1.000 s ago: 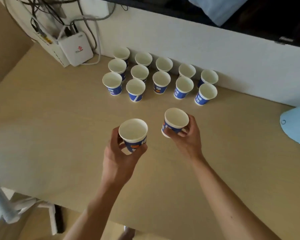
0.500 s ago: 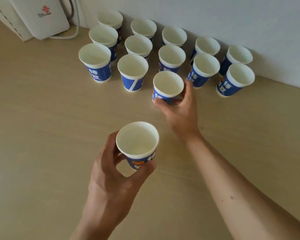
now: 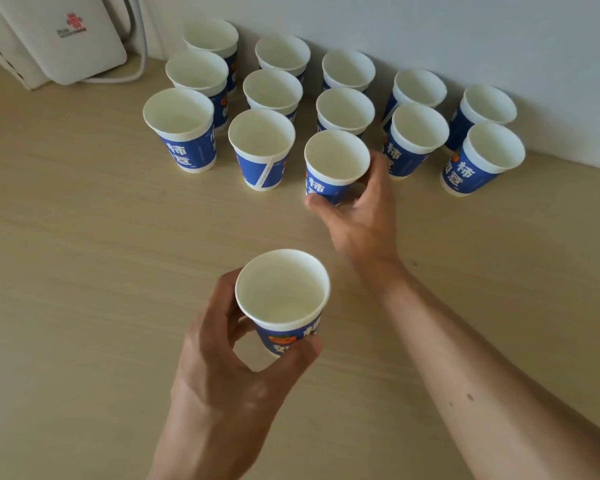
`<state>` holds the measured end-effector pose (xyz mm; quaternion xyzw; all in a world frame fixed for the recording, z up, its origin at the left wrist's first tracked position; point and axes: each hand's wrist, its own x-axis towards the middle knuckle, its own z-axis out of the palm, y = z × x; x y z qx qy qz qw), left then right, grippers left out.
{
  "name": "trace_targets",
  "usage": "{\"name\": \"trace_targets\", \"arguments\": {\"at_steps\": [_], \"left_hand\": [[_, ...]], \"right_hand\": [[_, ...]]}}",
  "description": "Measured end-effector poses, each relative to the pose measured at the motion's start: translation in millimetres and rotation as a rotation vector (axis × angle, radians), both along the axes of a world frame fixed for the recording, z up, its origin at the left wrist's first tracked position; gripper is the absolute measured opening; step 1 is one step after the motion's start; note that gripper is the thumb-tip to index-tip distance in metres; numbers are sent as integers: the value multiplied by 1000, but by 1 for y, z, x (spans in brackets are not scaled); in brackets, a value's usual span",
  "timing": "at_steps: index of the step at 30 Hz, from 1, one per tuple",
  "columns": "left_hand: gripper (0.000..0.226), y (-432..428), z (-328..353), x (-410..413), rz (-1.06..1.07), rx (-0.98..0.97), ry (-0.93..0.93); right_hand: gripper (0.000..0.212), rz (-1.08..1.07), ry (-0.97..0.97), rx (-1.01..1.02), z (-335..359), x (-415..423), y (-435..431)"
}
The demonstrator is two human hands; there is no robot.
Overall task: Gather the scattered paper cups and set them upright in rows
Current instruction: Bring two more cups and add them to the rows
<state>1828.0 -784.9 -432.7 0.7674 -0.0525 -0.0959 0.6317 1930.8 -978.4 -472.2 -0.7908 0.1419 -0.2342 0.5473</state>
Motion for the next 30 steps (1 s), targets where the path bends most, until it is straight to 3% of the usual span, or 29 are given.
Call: {"name": "trace_targets", "arguments": {"at_steps": [6, 8, 11, 14, 16, 21, 24, 27, 30], "left_hand": [[64, 0, 4, 2, 0, 10, 6], [65, 0, 6, 4, 0, 31, -1], [67, -6, 10, 10, -17, 71, -9], [64, -20, 13, 17, -96, 98, -1], [64, -31, 14, 18, -154, 116, -4], [62, -56, 19, 20, -189, 134, -39], [73, -60, 21, 21, -204, 151, -59], [86, -57, 19, 20, -184, 186, -61], [82, -50, 15, 16, -145, 181, -23]], "right_hand": [[83, -45, 98, -6, 3, -22, -5], [77, -75, 112, 52, 7, -48, -9], [65, 150, 119, 41, 18, -97, -20], [79, 388, 181, -132, 32, -129, -21], [80, 424, 173, -181, 37, -135, -18], [67, 321, 126, -156, 46, -134, -21], [67, 255, 111, -111, 42, -132, -28], [69, 112, 89, -16, 35, -124, -38], [62, -25, 100, 0, 27, -105, -52]]}}
